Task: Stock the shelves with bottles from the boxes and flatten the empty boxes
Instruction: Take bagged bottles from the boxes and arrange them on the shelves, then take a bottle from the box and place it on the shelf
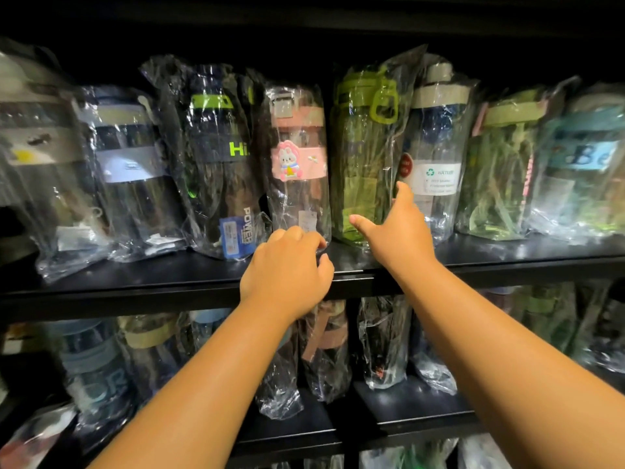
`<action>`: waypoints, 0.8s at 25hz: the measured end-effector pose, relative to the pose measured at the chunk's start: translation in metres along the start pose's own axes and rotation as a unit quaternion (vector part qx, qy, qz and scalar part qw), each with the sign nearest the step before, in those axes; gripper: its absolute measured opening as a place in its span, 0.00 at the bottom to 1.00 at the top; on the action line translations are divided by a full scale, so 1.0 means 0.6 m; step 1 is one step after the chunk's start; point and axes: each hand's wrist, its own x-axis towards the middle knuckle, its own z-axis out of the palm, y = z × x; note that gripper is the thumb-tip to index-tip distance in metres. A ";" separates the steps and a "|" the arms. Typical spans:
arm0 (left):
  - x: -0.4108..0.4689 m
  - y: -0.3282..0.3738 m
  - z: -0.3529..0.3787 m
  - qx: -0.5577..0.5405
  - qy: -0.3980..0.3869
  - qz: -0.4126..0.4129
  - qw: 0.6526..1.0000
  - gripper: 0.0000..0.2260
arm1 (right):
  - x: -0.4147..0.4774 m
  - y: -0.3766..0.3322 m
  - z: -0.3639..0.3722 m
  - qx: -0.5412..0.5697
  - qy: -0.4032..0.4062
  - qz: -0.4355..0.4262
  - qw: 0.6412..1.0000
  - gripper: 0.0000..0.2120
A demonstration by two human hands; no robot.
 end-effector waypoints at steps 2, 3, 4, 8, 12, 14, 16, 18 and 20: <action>-0.007 0.001 0.003 0.013 0.021 0.007 1.000 0.16 | -0.038 0.018 -0.011 -0.031 0.012 -0.038 0.999 0.41; -0.016 0.003 0.006 0.024 0.044 0.016 0.999 0.16 | -0.061 0.032 -0.013 -0.055 0.024 -0.068 0.996 0.38; -0.029 0.009 0.016 0.032 0.070 0.028 0.997 0.17 | -0.086 0.053 -0.016 -0.081 0.043 -0.095 0.991 0.34; -0.124 0.070 0.096 0.004 0.135 0.060 0.989 0.26 | -0.194 0.176 -0.023 -0.177 0.077 -0.128 0.973 0.32; -0.239 0.146 0.206 -0.037 0.074 0.096 0.992 0.31 | -0.325 0.328 -0.045 -0.236 -0.012 -0.079 0.968 0.34; -0.303 0.196 0.271 -0.063 0.000 0.109 0.992 0.30 | -0.389 0.414 -0.073 -0.273 -0.058 -0.019 0.960 0.34; -0.364 0.255 0.338 -0.080 -0.067 0.126 0.986 0.27 | -0.447 0.501 -0.114 -0.310 -0.112 0.041 0.943 0.33; -0.410 0.317 0.394 -0.095 -0.128 0.147 0.976 0.25 | -0.492 0.578 -0.165 -0.333 -0.164 0.104 0.923 0.33; -0.439 0.387 0.440 -0.108 -0.192 0.129 0.967 0.25 | -0.527 0.650 -0.222 -0.349 -0.191 0.144 0.906 0.32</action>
